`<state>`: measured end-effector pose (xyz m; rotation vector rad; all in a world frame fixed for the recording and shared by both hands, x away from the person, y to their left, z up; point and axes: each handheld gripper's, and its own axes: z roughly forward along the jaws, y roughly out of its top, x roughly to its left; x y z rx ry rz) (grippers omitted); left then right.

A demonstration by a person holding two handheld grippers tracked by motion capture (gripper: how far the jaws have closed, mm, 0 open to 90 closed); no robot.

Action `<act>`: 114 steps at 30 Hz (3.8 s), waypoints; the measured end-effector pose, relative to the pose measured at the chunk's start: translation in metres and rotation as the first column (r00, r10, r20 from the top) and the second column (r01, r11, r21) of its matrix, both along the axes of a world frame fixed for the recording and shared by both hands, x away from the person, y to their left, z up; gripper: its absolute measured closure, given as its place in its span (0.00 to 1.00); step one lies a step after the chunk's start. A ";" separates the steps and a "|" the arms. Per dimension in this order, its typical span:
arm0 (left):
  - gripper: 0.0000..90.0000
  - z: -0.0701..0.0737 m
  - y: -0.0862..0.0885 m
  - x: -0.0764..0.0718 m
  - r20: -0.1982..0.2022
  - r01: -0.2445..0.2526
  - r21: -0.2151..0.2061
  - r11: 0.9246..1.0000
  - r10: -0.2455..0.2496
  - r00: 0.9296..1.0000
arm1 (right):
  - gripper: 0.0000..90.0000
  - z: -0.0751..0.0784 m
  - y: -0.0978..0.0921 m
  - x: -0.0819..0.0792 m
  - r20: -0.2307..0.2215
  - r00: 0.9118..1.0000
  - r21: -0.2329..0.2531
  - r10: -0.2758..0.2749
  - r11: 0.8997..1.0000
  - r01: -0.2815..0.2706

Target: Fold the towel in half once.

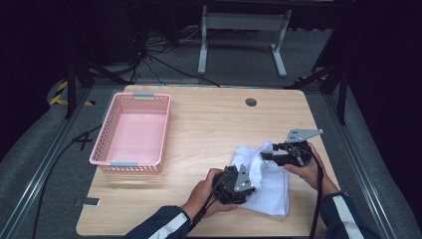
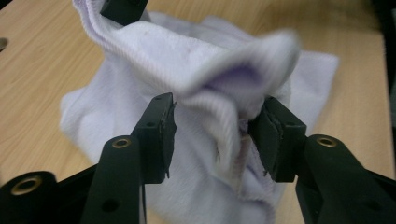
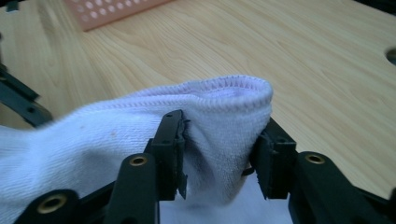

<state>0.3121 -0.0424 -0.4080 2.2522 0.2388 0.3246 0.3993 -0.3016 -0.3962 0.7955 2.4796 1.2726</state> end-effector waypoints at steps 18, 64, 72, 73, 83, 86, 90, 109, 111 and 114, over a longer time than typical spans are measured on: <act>0.55 -0.012 0.036 -0.003 -0.057 0.016 0.028 0.999 -0.014 0.998 | 0.54 0.017 -0.058 -0.042 0.058 0.977 -0.036 -0.203 0.978 0.205; 0.16 -0.064 0.036 0.014 -0.179 -0.016 0.096 0.995 0.033 0.983 | 0.14 -0.053 -0.034 -0.012 -0.139 0.929 -0.078 -0.343 0.939 0.335; 0.13 -0.065 0.032 0.016 -0.182 -0.015 0.083 0.996 0.030 0.983 | 0.01 -0.063 -0.032 0.000 -0.179 0.928 -0.113 -0.326 0.944 0.310; 0.13 -0.065 0.032 0.018 -0.169 -0.002 0.083 0.997 0.016 0.985 | 0.01 -0.063 -0.031 0.001 -0.182 0.927 -0.118 -0.327 0.944 0.309; 0.37 -0.062 0.032 0.020 -0.170 0.006 0.071 0.997 0.006 0.985 | 0.60 -0.062 -0.031 -0.007 -0.242 0.957 -0.002 -0.162 0.986 0.167; 0.47 -0.061 0.031 0.021 -0.169 0.011 0.065 0.998 0.000 0.986 | 0.66 -0.062 -0.032 -0.006 -0.263 0.953 0.011 -0.147 0.988 0.156; 0.59 -0.059 0.029 0.023 -0.176 0.009 0.076 0.997 0.004 0.984 | 0.75 -0.059 -0.028 -0.009 -0.244 0.960 -0.006 -0.137 0.990 0.140; 0.68 -0.056 0.030 0.023 -0.150 0.024 0.104 0.994 -0.008 0.989 | 0.83 -0.052 -0.019 -0.019 -0.165 0.976 -0.060 -0.146 0.989 0.138; 0.68 -0.056 0.030 0.022 -0.149 0.026 0.106 0.994 -0.010 0.989 | 0.83 -0.052 -0.019 -0.019 -0.161 0.976 -0.063 -0.148 0.988 0.139; 0.69 -0.055 0.030 0.023 -0.150 0.028 0.111 0.993 -0.011 0.989 | 0.83 -0.050 -0.018 -0.021 -0.152 0.977 -0.069 -0.150 0.988 0.141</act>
